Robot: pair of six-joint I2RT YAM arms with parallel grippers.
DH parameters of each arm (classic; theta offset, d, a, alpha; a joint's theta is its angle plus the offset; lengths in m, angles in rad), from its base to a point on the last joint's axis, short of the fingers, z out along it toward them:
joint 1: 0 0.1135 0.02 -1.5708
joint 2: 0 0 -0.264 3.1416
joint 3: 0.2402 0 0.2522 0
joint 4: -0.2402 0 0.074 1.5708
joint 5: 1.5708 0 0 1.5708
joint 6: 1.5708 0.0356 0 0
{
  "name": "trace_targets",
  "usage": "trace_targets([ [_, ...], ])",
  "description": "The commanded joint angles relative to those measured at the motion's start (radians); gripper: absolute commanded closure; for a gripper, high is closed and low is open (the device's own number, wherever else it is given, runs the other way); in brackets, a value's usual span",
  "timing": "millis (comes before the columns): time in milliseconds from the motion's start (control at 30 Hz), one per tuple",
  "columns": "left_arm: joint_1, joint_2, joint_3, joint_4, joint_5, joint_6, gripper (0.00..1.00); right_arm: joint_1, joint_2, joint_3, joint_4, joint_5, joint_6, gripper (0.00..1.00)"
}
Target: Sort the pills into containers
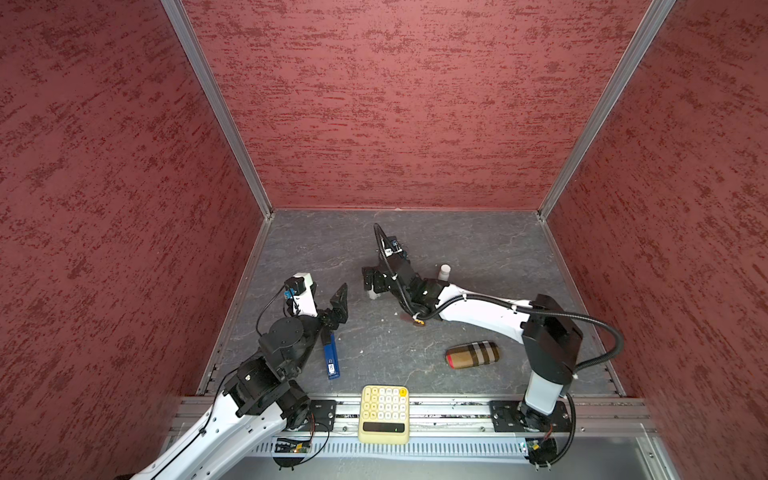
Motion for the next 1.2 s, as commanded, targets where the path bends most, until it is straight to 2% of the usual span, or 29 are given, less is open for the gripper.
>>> trace_targets([
  [0, 0.029, 0.053, 0.025, 0.044, 0.039, 0.0, 0.16, -0.034, -0.04, 0.012, -0.061, -0.115, 0.046, 0.04],
  [67, 0.075, 0.116, 0.036, 0.031, 0.112, -0.028, 0.18, -0.072, -0.049, 0.029, -0.097, -0.201, 0.077, 0.08],
  [133, 0.148, 0.194, 0.062, 0.011, 0.236, -0.082, 0.2, -0.11, -0.049, 0.05, -0.135, -0.298, 0.108, 0.13],
  [333, 0.396, 0.418, 0.085, 0.043, 0.688, -0.259, 0.32, -0.197, -0.032, 0.07, -0.217, -0.492, 0.186, 0.21],
  [433, 0.441, 0.492, 0.083, 0.086, 0.81, -0.322, 0.34, -0.225, -0.012, 0.07, -0.23, -0.577, 0.202, 0.27],
  [567, 0.46, 0.545, 0.067, 0.158, 0.887, -0.399, 0.39, -0.242, 0.033, 0.104, -0.251, -0.67, 0.197, 0.33],
  [800, 0.492, 0.619, 0.012, 0.278, 0.92, -0.491, 0.48, -0.251, 0.106, 0.171, -0.296, -0.713, 0.163, 0.4],
  [1167, 0.52, 0.771, -0.011, 0.465, 0.956, -0.585, 0.49, -0.257, 0.218, 0.252, -0.329, -0.765, 0.161, 0.49],
])
